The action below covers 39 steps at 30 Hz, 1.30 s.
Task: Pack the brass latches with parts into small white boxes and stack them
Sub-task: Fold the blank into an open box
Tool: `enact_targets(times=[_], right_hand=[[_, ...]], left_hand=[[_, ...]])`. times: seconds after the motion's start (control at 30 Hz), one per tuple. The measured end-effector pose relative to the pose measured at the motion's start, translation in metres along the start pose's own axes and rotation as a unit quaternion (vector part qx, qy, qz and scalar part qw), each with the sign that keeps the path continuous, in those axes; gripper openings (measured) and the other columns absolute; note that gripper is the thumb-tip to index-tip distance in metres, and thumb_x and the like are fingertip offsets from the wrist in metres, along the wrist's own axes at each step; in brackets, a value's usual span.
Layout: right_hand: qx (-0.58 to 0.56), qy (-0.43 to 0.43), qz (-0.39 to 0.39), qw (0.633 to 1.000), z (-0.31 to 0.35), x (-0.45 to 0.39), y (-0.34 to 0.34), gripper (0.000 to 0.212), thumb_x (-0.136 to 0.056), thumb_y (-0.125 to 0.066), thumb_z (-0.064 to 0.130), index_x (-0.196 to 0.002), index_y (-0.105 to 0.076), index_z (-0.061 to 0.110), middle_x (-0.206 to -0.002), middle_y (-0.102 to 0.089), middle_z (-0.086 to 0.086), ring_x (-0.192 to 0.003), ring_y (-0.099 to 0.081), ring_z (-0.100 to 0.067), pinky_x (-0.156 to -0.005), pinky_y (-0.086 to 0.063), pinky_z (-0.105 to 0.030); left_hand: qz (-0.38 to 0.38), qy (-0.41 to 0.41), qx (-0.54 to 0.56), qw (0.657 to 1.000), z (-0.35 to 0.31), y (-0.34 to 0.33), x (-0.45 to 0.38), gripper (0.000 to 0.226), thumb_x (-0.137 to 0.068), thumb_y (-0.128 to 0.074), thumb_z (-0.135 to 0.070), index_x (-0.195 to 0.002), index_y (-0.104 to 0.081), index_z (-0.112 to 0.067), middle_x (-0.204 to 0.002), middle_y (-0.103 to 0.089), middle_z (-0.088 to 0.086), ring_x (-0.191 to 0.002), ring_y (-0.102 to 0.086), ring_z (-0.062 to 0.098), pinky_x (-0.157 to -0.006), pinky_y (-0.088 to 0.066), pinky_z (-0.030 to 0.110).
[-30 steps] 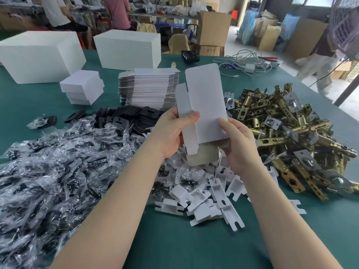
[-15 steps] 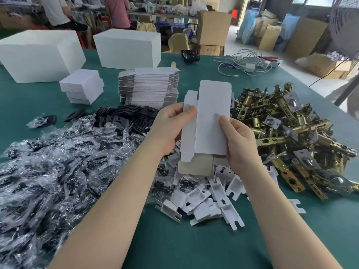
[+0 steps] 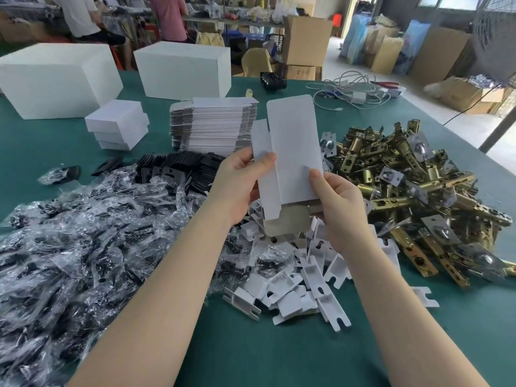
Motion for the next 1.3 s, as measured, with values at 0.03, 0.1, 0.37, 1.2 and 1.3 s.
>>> enact_targets(times=[0.03, 0.1, 0.37, 1.2, 1.3], right_hand=[[0.006, 0.003, -0.004, 1.0, 0.0, 0.0, 0.0, 0.024, -0.096, -0.061, 0.03, -0.078, -0.074, 0.023, -0.071, -0.069, 0.013, -0.069, -0.061, -0.006, -0.063, -0.053, -0.028], [0.009, 0.012, -0.012, 1.0, 0.001, 0.0, 0.0, 0.029, -0.097, -0.06, 0.031, -0.073, -0.077, 0.029, -0.07, -0.068, 0.014, -0.07, -0.06, -0.008, -0.065, -0.053, -0.029], [-0.009, 0.06, 0.042, 0.997, 0.001, 0.003, -0.008, 0.025, -0.094, -0.052, 0.047, -0.106, -0.072, 0.039, -0.075, -0.065, 0.013, -0.065, -0.058, -0.005, -0.056, -0.048, -0.025], [-0.03, 0.066, 0.177, 0.981, 0.014, 0.006, 0.0, 0.031, -0.092, -0.063, 0.024, -0.117, -0.071, 0.041, -0.12, -0.062, 0.014, -0.105, -0.062, -0.008, -0.09, -0.052, -0.028], [-0.081, 0.049, 0.195, 0.976, 0.017, 0.009, 0.0, 0.028, -0.087, -0.066, 0.025, -0.111, -0.074, 0.037, -0.146, -0.05, -0.001, -0.096, -0.068, -0.012, -0.08, -0.056, -0.025]], left_hand=[[-0.002, 0.003, 0.0, 1.0, 0.001, 0.0, 0.0, 0.012, -0.094, -0.066, -0.016, -0.103, -0.07, -0.022, -0.089, -0.077, -0.005, -0.078, -0.073, 0.011, -0.061, -0.058, 0.027], [0.003, 0.01, -0.02, 1.0, 0.001, -0.001, 0.0, 0.023, -0.093, -0.069, -0.021, -0.116, -0.065, -0.025, -0.095, -0.077, -0.007, -0.088, -0.073, 0.012, -0.064, -0.059, 0.03], [-0.01, 0.074, 0.009, 0.997, 0.005, 0.0, -0.004, 0.061, -0.093, -0.064, -0.014, -0.148, -0.042, -0.027, -0.119, -0.07, 0.006, -0.099, -0.071, 0.025, -0.068, -0.057, 0.036], [0.03, 0.073, -0.094, 0.992, -0.014, -0.011, 0.005, 0.037, -0.101, -0.045, -0.046, -0.137, -0.051, -0.037, -0.149, -0.046, 0.006, -0.127, -0.055, 0.021, -0.096, -0.054, 0.046], [0.085, 0.078, -0.064, 0.991, -0.02, -0.012, 0.011, 0.027, -0.098, -0.048, -0.045, -0.119, -0.059, -0.033, -0.118, -0.057, 0.004, -0.087, -0.07, 0.016, -0.065, -0.055, 0.032]])
Point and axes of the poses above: each hand's wrist, its own x-axis away from the middle knuckle, its own y-axis out of the back of the hand, z = x × y, the point moved 4 cm from there along -x, towards the middle knuckle
